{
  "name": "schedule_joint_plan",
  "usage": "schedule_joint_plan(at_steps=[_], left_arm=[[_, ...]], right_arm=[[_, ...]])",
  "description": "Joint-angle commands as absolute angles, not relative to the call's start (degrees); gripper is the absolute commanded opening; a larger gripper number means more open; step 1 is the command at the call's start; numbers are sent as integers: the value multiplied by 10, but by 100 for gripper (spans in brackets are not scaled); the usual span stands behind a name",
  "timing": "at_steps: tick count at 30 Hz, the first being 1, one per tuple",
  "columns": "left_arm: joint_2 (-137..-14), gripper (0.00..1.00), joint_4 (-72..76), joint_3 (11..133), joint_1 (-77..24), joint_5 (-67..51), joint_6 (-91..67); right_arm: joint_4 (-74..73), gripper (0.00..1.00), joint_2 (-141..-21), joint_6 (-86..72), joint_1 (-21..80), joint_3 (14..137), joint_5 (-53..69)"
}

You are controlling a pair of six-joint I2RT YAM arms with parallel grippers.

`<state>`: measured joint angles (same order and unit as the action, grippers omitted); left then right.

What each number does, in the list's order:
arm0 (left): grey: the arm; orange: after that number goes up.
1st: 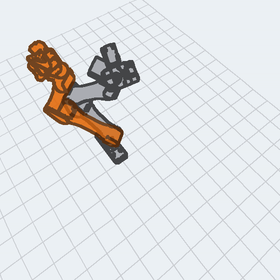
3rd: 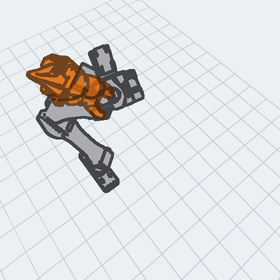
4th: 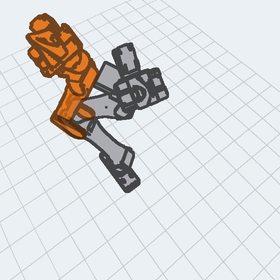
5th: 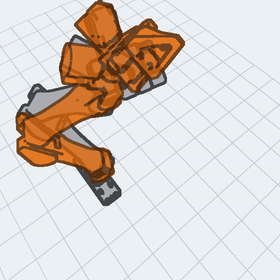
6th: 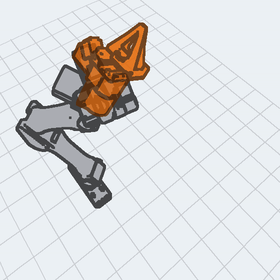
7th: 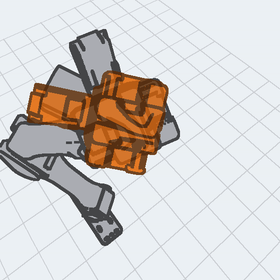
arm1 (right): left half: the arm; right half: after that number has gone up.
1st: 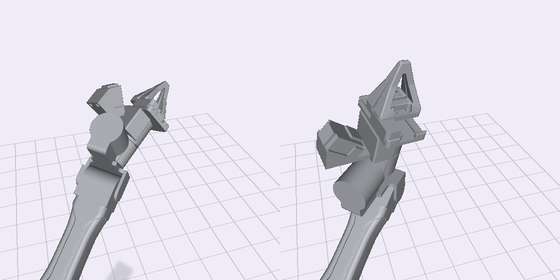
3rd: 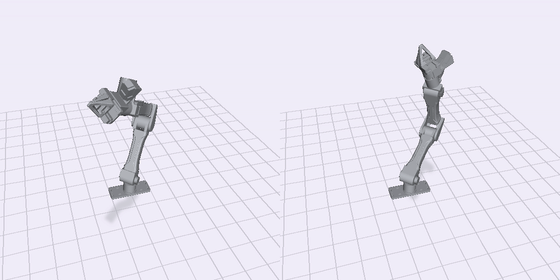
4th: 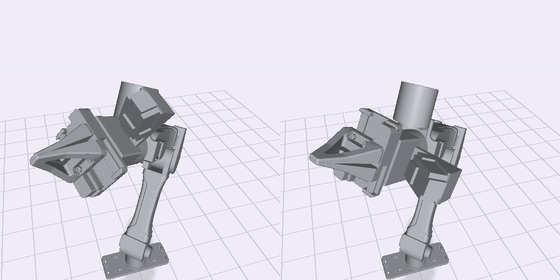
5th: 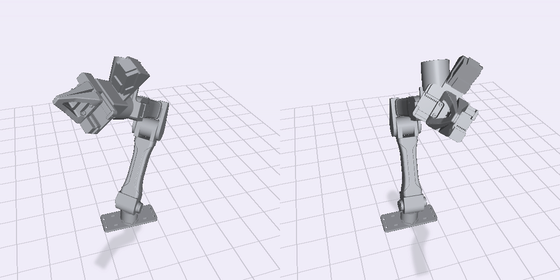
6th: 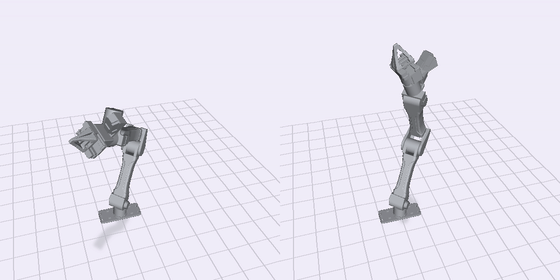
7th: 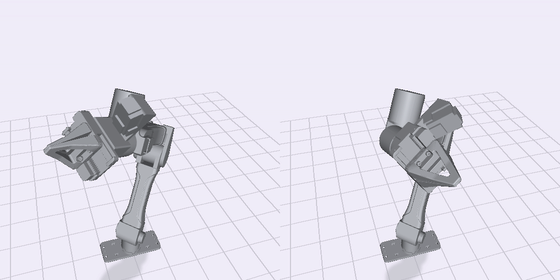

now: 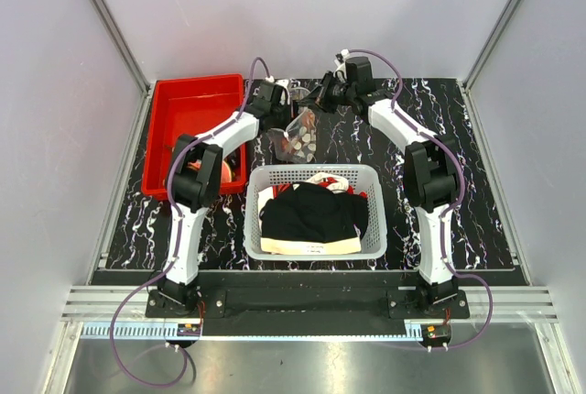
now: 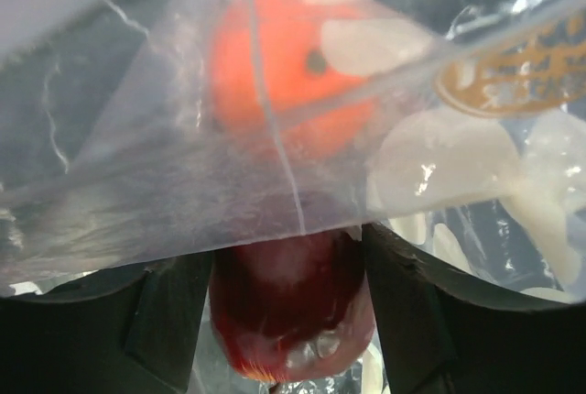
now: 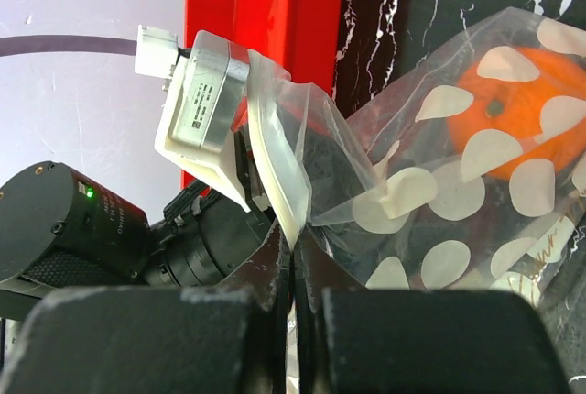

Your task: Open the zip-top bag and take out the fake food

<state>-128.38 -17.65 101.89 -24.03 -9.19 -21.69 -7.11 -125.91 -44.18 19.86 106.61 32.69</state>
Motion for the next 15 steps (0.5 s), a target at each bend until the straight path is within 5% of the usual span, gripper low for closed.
schedule_joint_plan(at_steps=[1,15], left_arm=[[-1279,69,-206,1029,-244,-88,-210],[-1282,77,-214,1005,-243,-95,-196]], right_arm=[[-53,0,-1208,-429,193,1060,338],[-51,0,-1214,-420,193,1046,338]])
